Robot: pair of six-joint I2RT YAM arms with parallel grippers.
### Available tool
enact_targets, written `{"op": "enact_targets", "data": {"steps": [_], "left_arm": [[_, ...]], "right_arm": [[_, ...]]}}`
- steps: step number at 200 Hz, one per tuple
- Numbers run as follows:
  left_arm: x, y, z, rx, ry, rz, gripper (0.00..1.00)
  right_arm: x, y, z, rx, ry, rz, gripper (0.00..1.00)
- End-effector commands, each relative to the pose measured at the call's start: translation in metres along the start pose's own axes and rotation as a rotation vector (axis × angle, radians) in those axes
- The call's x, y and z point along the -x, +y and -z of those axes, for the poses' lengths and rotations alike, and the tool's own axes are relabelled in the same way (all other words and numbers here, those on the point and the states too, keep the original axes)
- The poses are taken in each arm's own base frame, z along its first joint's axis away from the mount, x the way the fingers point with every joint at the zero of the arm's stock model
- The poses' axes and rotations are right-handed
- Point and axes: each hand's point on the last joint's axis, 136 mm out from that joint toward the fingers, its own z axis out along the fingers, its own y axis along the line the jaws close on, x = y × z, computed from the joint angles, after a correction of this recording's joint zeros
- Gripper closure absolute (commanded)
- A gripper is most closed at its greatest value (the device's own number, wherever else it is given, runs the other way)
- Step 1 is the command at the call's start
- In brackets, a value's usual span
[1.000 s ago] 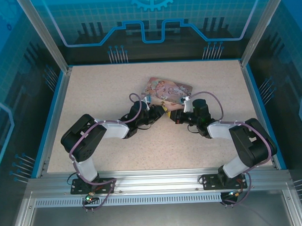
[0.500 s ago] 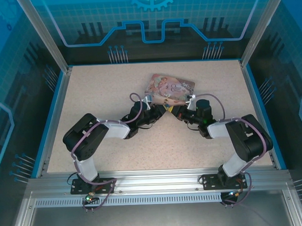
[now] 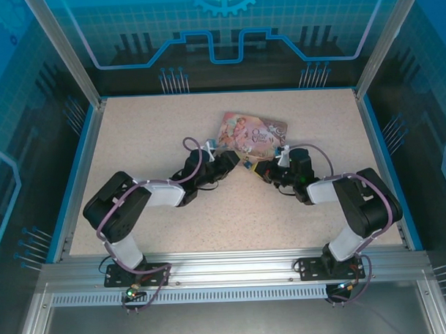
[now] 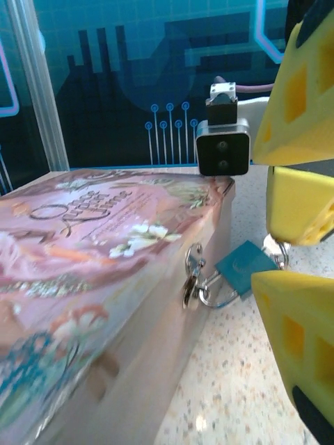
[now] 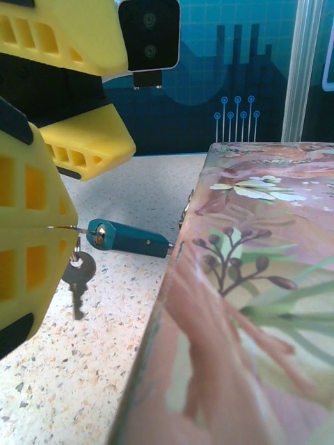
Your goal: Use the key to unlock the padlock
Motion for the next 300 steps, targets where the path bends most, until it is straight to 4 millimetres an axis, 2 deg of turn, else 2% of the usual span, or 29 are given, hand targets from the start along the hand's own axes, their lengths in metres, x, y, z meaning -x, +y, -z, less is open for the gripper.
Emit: {"op": "enact_targets", "data": {"steps": [1,61,93,127,155,212,236,300], "left_arm": [[0.001,0.019,0.007,0.06,-0.01,0.025,0.51],[-0.013,0.018,-0.01,0.035,0.04,0.06,0.4],[-0.028,0.017,-0.024,0.017,0.083,0.099,0.39],[-0.031,0.011,-0.037,-0.01,0.091,0.11,0.39],[-0.031,0.009,-0.044,-0.023,0.087,0.114,0.45],[-0.025,0.009,-0.046,-0.043,0.05,0.124,0.68],[-0.027,0.004,-0.049,-0.057,0.055,0.13,0.71],[-0.031,0.004,-0.056,-0.081,0.054,0.17,0.7]], "right_arm": [[-0.006,-0.013,0.004,-0.039,0.022,0.012,0.99],[-0.015,-0.032,0.004,-0.063,0.032,0.013,0.99],[-0.018,-0.037,0.003,-0.067,0.035,0.008,0.99],[-0.021,-0.038,0.002,-0.072,0.041,0.01,0.99],[-0.022,-0.039,0.002,-0.073,0.043,0.011,0.99],[-0.023,-0.039,0.001,-0.071,0.045,0.008,0.98],[-0.022,-0.038,0.001,-0.067,0.04,-0.003,0.98],[-0.025,-0.038,-0.002,-0.071,0.05,-0.019,0.98]]}}
